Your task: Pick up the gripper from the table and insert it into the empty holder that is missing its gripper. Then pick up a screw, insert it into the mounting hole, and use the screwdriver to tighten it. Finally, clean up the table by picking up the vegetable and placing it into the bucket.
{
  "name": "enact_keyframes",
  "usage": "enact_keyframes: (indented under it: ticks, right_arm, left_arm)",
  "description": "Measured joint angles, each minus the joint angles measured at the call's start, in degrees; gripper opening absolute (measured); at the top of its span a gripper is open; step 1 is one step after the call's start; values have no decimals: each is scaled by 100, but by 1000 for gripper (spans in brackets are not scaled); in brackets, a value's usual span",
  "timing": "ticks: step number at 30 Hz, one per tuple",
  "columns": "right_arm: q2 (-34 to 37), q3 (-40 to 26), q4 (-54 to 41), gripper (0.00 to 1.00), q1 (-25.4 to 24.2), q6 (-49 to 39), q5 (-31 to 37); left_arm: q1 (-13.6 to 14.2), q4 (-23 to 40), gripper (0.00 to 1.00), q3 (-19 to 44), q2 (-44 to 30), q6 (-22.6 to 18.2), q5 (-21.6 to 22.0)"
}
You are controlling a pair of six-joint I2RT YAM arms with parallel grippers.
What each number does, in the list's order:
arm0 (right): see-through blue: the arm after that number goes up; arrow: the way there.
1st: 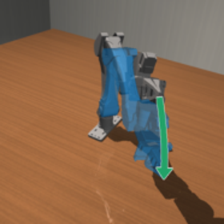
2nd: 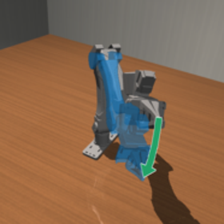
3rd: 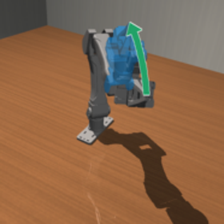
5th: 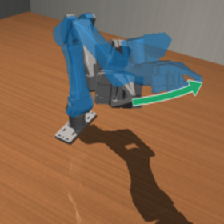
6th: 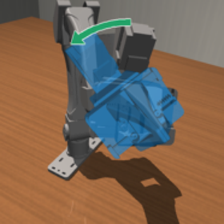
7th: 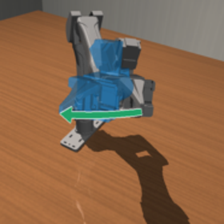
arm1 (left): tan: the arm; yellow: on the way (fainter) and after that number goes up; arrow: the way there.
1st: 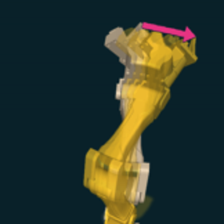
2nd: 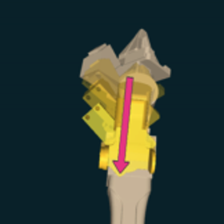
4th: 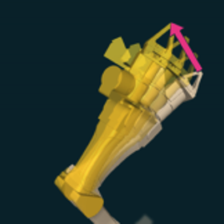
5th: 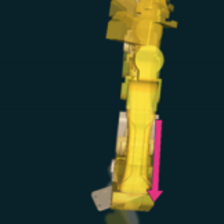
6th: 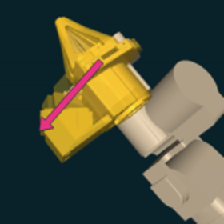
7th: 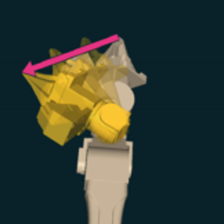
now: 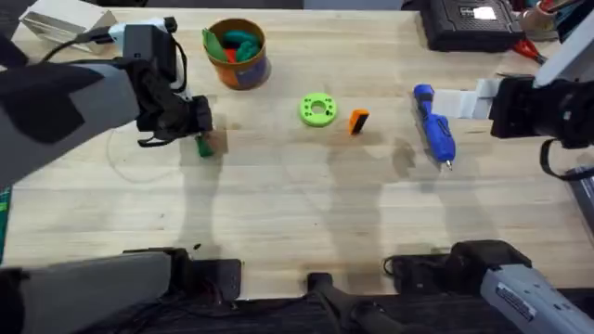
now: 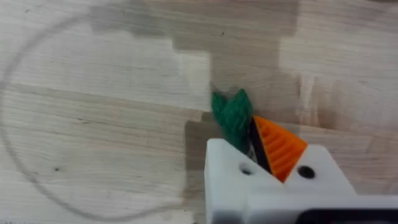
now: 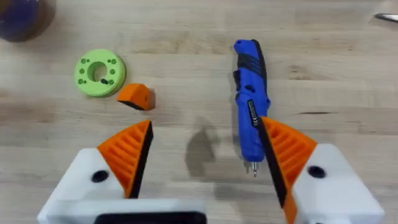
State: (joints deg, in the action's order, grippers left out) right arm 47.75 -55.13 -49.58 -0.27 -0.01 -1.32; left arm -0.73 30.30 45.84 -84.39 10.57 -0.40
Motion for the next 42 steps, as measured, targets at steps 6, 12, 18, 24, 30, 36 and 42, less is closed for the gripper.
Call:
enact_keyframes:
  ticks: [6, 12, 18, 24, 30, 36, 42]
  right_arm:
    - [0, 0, 0, 991, 0, 0, -2]
    - [0, 0, 0, 991, 0, 0, -2]
    - [0, 0, 0, 991, 0, 0, -2]
    - [0, 0, 0, 992, 0, 0, -2]
    - [0, 0, 0, 992, 0, 0, -2]
    - [0, 0, 0, 991, 0, 0, -2]
    - [0, 0, 0, 991, 0, 0, 0]
  left_arm:
    - [0, 247, 3, 0, 905, 0, 0]
    - [0, 922, 3, 50, 1896, -31, 0]
    - [0, 2010, 3, 493, 2767, -101, 0]
    - [0, 2270, 3, 785, 3133, -227, 0]
    - [0, 2271, 3, 804, 3231, -336, 2]
    - [0, 2271, 403, 804, 3231, -450, 1]
    - [0, 2269, 799, 804, 3231, -461, 0]
